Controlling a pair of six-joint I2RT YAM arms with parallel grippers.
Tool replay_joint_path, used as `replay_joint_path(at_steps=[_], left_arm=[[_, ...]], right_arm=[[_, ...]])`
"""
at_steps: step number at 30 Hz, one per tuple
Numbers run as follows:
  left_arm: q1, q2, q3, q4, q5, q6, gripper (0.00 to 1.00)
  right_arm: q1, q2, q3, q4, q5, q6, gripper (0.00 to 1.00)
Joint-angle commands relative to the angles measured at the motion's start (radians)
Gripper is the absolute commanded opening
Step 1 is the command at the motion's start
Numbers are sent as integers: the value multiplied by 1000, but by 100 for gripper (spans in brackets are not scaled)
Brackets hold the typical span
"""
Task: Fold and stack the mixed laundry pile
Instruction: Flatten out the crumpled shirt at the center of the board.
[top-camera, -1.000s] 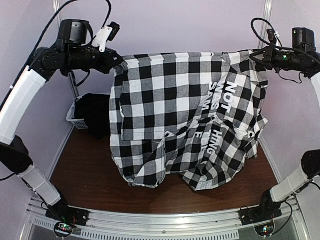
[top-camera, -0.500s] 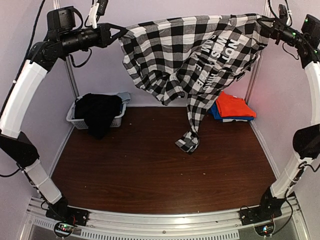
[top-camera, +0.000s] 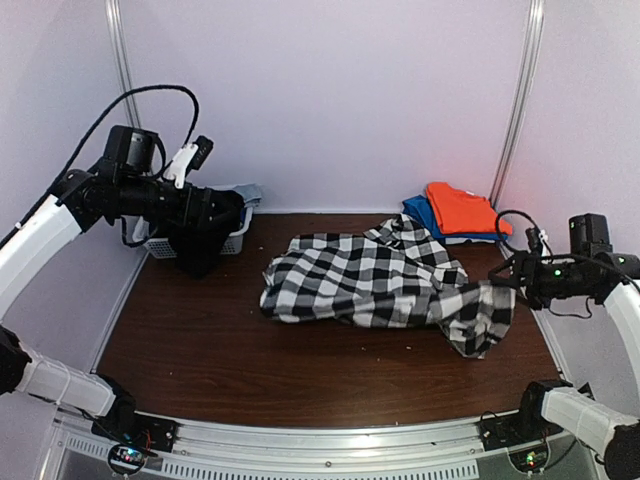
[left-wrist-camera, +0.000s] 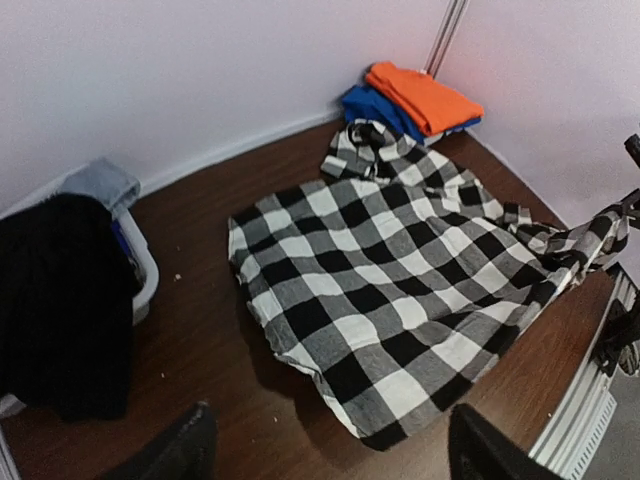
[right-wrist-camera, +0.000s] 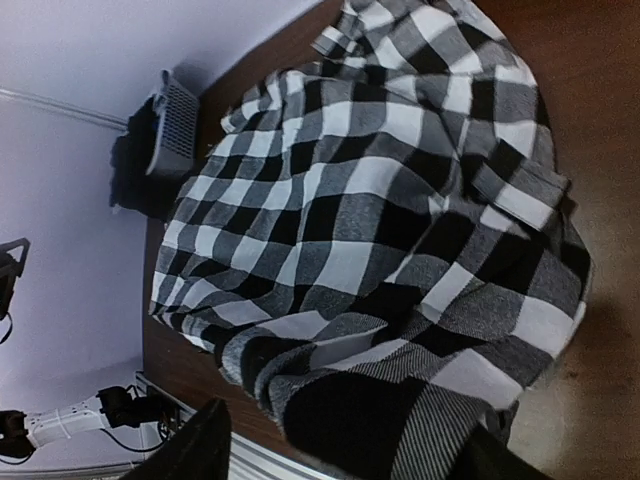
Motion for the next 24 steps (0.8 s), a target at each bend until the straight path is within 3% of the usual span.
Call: replay_joint_path(at_steps=[1, 8, 11, 14, 18, 21, 24], left_arm=[[-2, -89, -117, -30, -18, -19, 97], [-2, -98, -185, -81, -113, -51, 97], [-2, -57, -239, -48, -69, -62, 98], [-27, 2, -281, 22, -17, -61, 98], [-141, 133, -271, 69, -46, -68, 98], [-205, 243, -246, 72, -130, -127, 98], [-208, 295, -285, 122, -110, -244, 97]], right_arm=[[2, -156, -80, -136, 197, -9, 99], [2, -199, -79, -316, 239, -49, 100], [2, -175, -86, -258, 176, -54, 99], [3, -91, -114, -168, 77, -53, 92], [16, 19, -101, -78, 37, -64, 86], [74, 80, -71, -36, 45, -57, 81], [194, 127, -61, 53, 82, -4, 77]])
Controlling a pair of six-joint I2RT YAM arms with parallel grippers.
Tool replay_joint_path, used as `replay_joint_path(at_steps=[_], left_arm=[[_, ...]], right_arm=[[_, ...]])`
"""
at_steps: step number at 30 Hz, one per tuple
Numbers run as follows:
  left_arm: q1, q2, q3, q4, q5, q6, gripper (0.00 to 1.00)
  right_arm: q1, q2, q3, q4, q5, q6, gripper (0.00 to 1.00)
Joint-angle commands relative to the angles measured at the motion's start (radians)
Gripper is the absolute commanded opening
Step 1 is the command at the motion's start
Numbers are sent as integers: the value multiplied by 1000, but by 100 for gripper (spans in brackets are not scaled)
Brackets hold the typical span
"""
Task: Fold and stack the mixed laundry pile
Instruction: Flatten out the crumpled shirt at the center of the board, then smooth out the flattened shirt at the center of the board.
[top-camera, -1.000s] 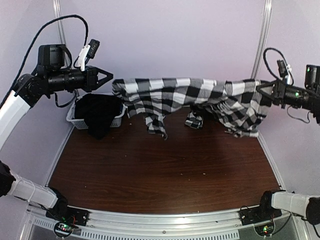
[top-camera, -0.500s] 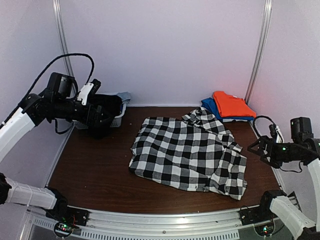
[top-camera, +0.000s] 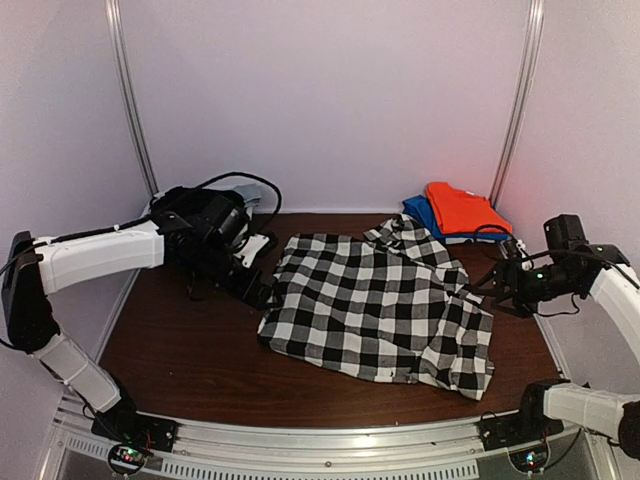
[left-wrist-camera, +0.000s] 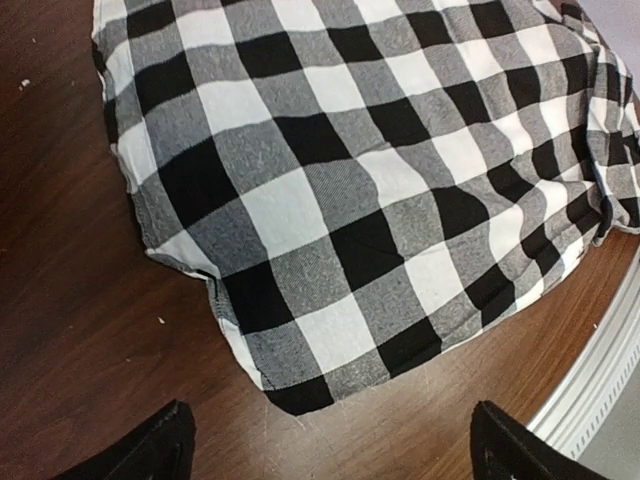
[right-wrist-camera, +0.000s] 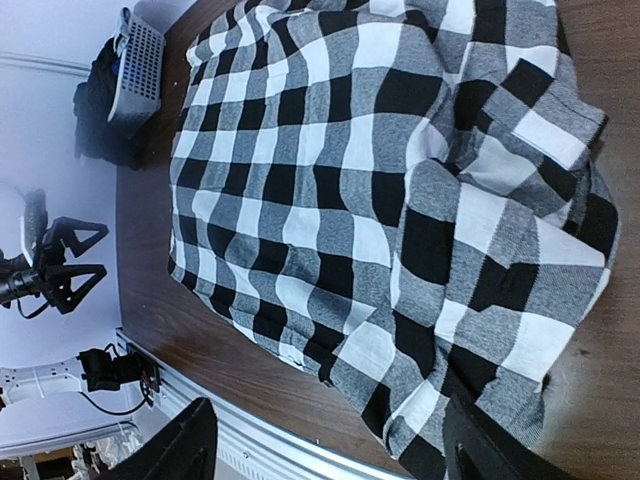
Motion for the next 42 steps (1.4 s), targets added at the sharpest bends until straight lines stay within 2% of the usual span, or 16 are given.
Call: replay_joint_path(at_steps=[1, 5, 9, 11, 14, 19, 23, 31, 35, 42], left_arm=[[-7, 38, -36, 121, -23, -178, 96], [32, -40, -126, 189, -11, -317, 94], [167, -144, -219, 171, 40, -424, 94], [227, -216, -254, 153, 68, -444, 96], [280, -279, -263, 84, 56, -430, 98], [353, -340, -311, 3, 70, -422, 98], [373, -392, -345, -18, 71, -424, 98], [391, -419, -362, -47, 61, -409, 98], [395, -421, -355, -57, 52, -401, 97], [401, -428, -339, -83, 26, -386, 98]], right_arm=[[202, 46, 46, 178, 29, 66, 75], [485, 177, 96, 321, 160, 105, 65], [737, 412, 244, 382, 275, 32, 51], [834, 540, 345, 387, 306, -16, 44], [929, 699, 481, 395, 320, -64, 40], [1031, 949, 685, 338, 342, -137, 40], [1075, 1088, 805, 289, 385, -167, 40], [1109, 1276, 987, 216, 421, -206, 51], [1135, 1359, 1091, 178, 457, -228, 61], [1157, 1508, 1251, 76, 557, -268, 60]])
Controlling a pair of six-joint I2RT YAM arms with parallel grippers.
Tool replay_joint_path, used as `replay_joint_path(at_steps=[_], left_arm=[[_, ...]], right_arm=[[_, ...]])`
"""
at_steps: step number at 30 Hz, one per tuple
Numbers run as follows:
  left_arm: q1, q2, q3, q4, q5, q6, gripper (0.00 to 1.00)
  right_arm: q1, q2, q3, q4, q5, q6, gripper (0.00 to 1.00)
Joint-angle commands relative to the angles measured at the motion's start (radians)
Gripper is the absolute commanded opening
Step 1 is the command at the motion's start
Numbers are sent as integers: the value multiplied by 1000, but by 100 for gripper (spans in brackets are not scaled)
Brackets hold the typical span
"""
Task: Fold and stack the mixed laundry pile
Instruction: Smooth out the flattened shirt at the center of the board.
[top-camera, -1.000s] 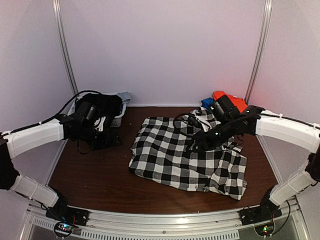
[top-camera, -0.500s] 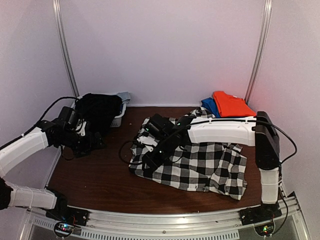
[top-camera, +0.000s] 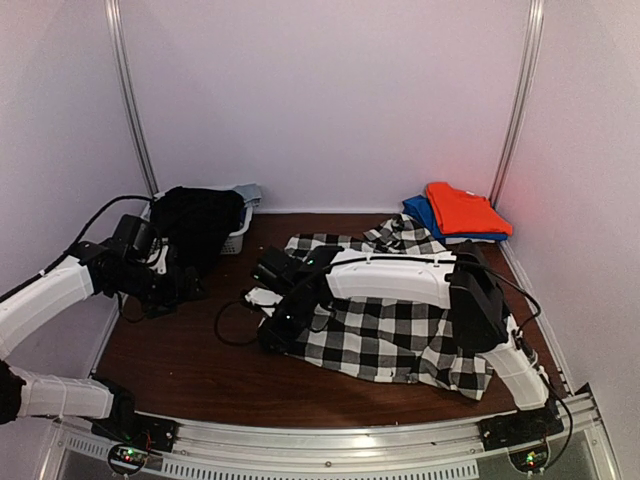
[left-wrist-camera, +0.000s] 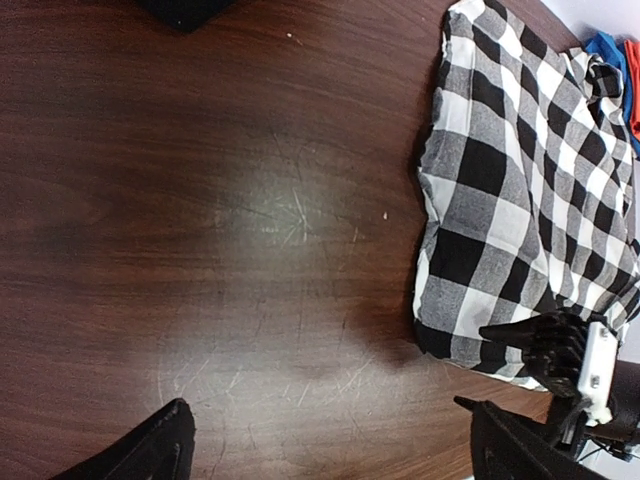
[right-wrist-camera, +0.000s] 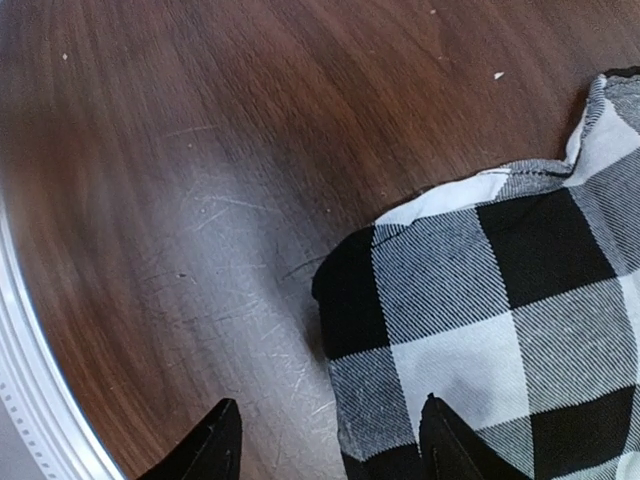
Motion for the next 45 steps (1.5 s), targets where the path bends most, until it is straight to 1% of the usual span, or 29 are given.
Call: replay_joint_path(at_steps=[1, 2, 3, 4, 7, 8, 10, 12, 15, 20, 25, 28, 31, 36, 39, 40, 41, 43, 44, 45], left_arm=[[13, -19, 17, -22, -23, 25, 98], [14, -20, 19, -25, -26, 26, 98], [15, -21, 20, -27, -30, 28, 98], [15, -23, 22, -29, -33, 31, 98], [16, -27, 25, -35, -47, 37, 98], [16, -29, 25, -35, -50, 39, 98], [16, -29, 25, -33, -54, 44, 98], [16, -24, 23, -26, -54, 50, 98], [17, -11, 21, -7, -47, 57, 98], [16, 13, 24, 26, -33, 61, 98], [17, 28, 24, 46, -23, 63, 98], [16, 32, 14, 62, -17, 63, 98], [16, 39, 11, 67, -19, 62, 98], [18, 52, 13, 80, -25, 50, 98], [25, 62, 25, 76, -27, 50, 97], [29, 66, 32, 72, -33, 51, 98], [35, 68, 38, 68, -39, 54, 98], [47, 73, 55, 66, -35, 67, 98], [50, 77, 66, 66, -28, 77, 98], [50, 82, 79, 68, -18, 90, 98]], right_arm=[[17, 78, 86, -99, 100, -46, 59], [20, 93, 100, -112, 106, -54, 55], [22, 102, 111, -121, 110, -60, 49], [23, 105, 118, -129, 113, -63, 38], [21, 78, 148, -145, 141, -63, 3], [20, 57, 165, -146, 141, -65, 0], [21, -14, 182, -121, 107, -73, 0], [12, -117, 160, -80, 73, -68, 0], [-46, -231, 93, -45, 10, -38, 0], [-180, -429, -137, 52, -108, 0, 0], [-300, -564, -335, 148, -222, 46, 0], [-304, -577, -390, 188, -272, 61, 0], [-263, -553, -407, 215, -297, 75, 0], [-121, -455, -327, 251, -316, 103, 0], [-40, -377, -250, 287, -369, 134, 0], [-18, -351, -221, 289, -392, 140, 2], [-4, -332, -189, 287, -417, 144, 9], [-3, -327, -167, 278, -445, 160, 33], [-21, -358, -186, 280, -441, 172, 45], [-41, -401, -221, 287, -430, 187, 52]])
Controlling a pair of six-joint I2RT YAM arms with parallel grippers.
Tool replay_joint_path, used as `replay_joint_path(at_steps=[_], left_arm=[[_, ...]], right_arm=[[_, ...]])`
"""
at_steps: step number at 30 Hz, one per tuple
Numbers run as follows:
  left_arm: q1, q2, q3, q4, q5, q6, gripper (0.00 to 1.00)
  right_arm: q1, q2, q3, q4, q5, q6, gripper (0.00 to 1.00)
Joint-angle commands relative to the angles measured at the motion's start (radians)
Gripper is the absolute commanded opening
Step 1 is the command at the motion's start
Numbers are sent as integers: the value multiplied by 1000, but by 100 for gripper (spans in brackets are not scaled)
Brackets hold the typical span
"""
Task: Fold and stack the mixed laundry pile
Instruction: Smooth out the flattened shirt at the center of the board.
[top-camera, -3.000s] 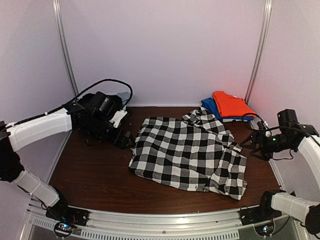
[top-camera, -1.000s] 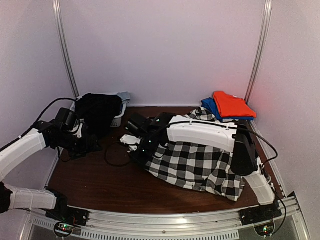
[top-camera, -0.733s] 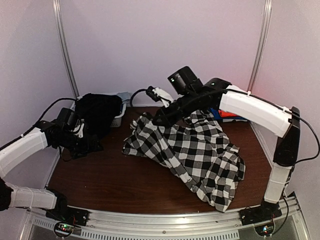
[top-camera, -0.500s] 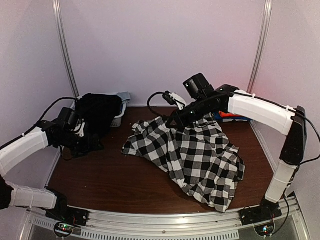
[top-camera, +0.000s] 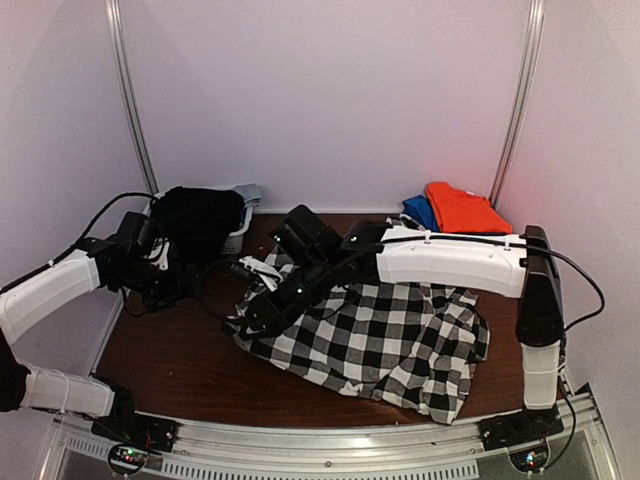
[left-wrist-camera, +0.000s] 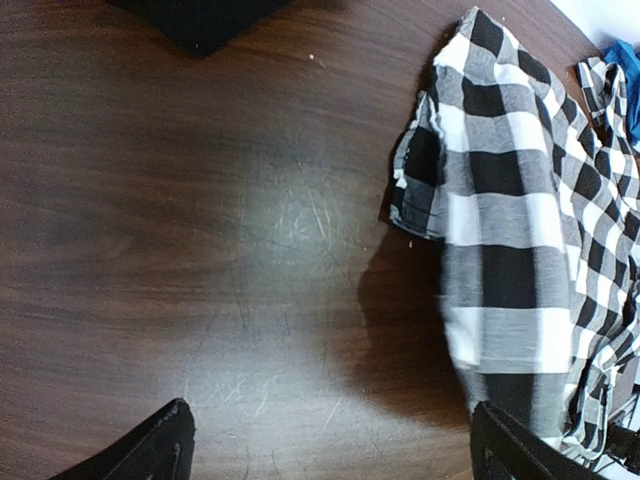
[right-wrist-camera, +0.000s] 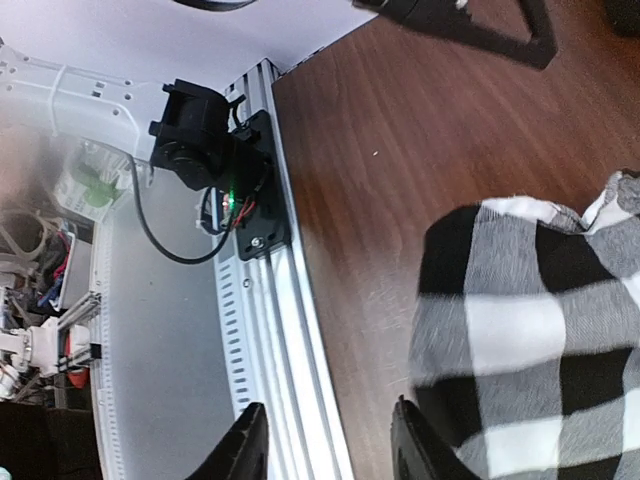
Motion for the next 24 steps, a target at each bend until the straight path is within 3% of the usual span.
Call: replay_joint_path(at_steps=[1, 6, 10, 14, 19, 24], left_arm=[[19, 19, 77, 41, 33, 62, 98], [-21, 78, 115, 107, 188, 164, 98], [-187, 217, 197, 92, 165, 250, 95], [-285, 386, 269, 79, 137, 293, 82], [-341, 523, 287, 56, 94, 294, 70], [-342, 525, 152, 72, 93, 250, 60]], right_arm=[[-75, -141, -61, 42, -36, 70, 54], [-271, -449, -468, 53, 94, 178, 55], [-431, -653, -742, -32, 188, 220, 54], [-544, -763, -902, -117, 248, 254, 53], [-621, -759, -1029, -68, 271, 276, 53], [-638, -561, -1000, 15, 280, 224, 53]])
